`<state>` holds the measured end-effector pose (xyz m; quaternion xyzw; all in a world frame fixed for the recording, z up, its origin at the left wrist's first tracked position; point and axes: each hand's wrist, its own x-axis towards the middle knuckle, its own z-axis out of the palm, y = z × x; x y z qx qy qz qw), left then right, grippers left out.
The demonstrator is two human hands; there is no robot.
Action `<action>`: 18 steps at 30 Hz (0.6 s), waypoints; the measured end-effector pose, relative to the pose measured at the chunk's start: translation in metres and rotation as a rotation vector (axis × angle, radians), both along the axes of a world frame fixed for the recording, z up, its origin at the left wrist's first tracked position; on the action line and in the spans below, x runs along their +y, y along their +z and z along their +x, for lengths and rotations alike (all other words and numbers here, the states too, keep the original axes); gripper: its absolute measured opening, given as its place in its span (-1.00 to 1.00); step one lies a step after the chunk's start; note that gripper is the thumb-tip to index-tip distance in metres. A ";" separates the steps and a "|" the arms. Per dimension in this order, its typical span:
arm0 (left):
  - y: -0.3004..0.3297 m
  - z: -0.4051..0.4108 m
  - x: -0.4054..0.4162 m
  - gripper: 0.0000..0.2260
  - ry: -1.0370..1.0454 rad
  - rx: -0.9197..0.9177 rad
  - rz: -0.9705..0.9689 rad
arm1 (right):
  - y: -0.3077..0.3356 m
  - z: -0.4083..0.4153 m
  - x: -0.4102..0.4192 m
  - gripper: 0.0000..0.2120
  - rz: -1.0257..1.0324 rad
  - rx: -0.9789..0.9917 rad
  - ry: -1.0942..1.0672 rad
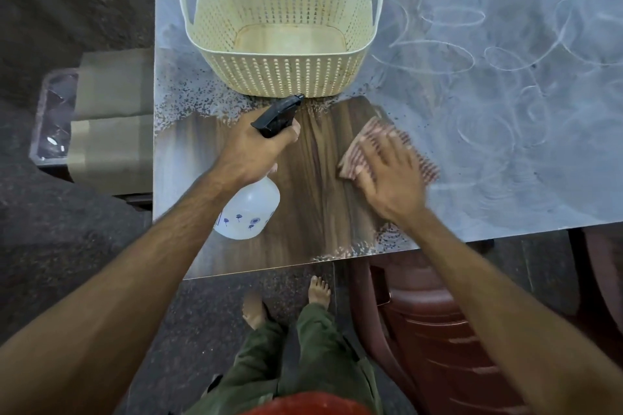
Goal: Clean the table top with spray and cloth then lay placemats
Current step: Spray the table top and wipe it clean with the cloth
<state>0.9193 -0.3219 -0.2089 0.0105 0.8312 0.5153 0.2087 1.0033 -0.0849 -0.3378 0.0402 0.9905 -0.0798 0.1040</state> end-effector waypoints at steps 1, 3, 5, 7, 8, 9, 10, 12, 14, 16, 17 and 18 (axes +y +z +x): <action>-0.001 0.001 0.002 -0.76 0.002 0.000 -0.009 | -0.001 -0.014 0.015 -0.41 0.010 0.009 -0.081; -0.004 0.004 0.007 -0.74 0.005 0.001 -0.014 | 0.000 -0.047 0.032 -0.38 -0.014 0.032 -0.188; -0.005 0.007 0.011 -0.75 -0.002 0.009 -0.025 | 0.002 -0.071 0.024 -0.37 -0.022 0.049 -0.188; -0.005 0.011 0.014 -0.79 -0.002 0.018 -0.024 | 0.001 -0.075 0.000 -0.38 -0.026 0.052 -0.128; -0.005 0.013 0.016 -0.80 0.002 0.019 -0.019 | 0.000 -0.066 -0.014 -0.39 -0.024 0.050 -0.083; -0.004 0.014 0.018 -0.83 0.003 0.019 -0.022 | -0.002 -0.051 -0.030 -0.39 -0.023 0.054 -0.030; -0.003 0.015 0.020 -0.86 0.003 0.020 -0.032 | -0.003 -0.031 -0.046 -0.40 -0.033 0.070 0.026; 0.000 0.018 0.025 -0.92 -0.003 0.032 -0.032 | -0.002 0.018 -0.070 -0.43 -0.090 0.087 0.142; 0.002 0.021 0.028 -0.90 -0.008 0.039 -0.029 | -0.002 0.061 -0.073 -0.44 -0.115 0.058 0.222; 0.003 0.024 0.028 -0.84 -0.011 0.030 -0.031 | -0.003 0.080 -0.049 -0.43 -0.083 0.001 0.226; 0.003 0.026 0.028 -0.83 -0.011 0.024 -0.027 | -0.003 0.083 -0.032 -0.42 -0.047 -0.009 0.196; 0.004 0.027 0.027 -0.84 -0.010 0.022 -0.019 | -0.003 0.081 -0.016 -0.41 -0.013 -0.005 0.142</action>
